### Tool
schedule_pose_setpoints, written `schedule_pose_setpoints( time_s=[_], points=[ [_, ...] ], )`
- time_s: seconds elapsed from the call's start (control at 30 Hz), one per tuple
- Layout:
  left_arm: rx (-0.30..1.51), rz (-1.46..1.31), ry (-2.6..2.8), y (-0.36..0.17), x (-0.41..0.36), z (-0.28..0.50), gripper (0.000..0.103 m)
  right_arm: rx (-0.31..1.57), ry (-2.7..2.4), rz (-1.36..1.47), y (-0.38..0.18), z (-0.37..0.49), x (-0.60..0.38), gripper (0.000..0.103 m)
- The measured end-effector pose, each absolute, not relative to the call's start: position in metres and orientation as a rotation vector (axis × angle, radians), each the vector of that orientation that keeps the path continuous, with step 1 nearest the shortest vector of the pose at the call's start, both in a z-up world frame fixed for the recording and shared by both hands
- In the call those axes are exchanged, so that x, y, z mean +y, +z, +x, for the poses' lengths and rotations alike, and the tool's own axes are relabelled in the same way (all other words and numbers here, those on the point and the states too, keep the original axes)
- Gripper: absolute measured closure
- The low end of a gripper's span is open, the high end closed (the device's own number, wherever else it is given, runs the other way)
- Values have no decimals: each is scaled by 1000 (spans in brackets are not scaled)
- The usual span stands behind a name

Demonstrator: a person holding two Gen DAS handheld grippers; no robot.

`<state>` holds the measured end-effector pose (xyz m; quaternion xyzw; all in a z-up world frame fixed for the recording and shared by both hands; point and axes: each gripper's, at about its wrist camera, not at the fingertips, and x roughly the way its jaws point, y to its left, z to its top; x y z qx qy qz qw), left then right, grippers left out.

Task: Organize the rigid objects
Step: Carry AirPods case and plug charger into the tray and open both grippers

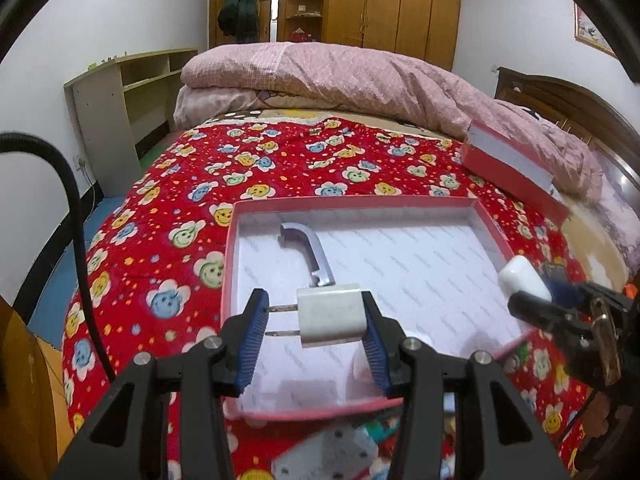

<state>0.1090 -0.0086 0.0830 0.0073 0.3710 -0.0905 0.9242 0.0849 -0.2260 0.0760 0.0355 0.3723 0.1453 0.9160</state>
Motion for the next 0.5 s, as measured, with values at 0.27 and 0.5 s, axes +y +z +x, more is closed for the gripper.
schedule_pose_setpoints(
  time_s=[0.27,0.5],
  points=[
    [798,2,-178,68,-8,141,55,795,276,93,66,131,-224,58],
    [822,0,-169,57,-6,157,55,810,248,72,54,151,-224,58]
  ],
)
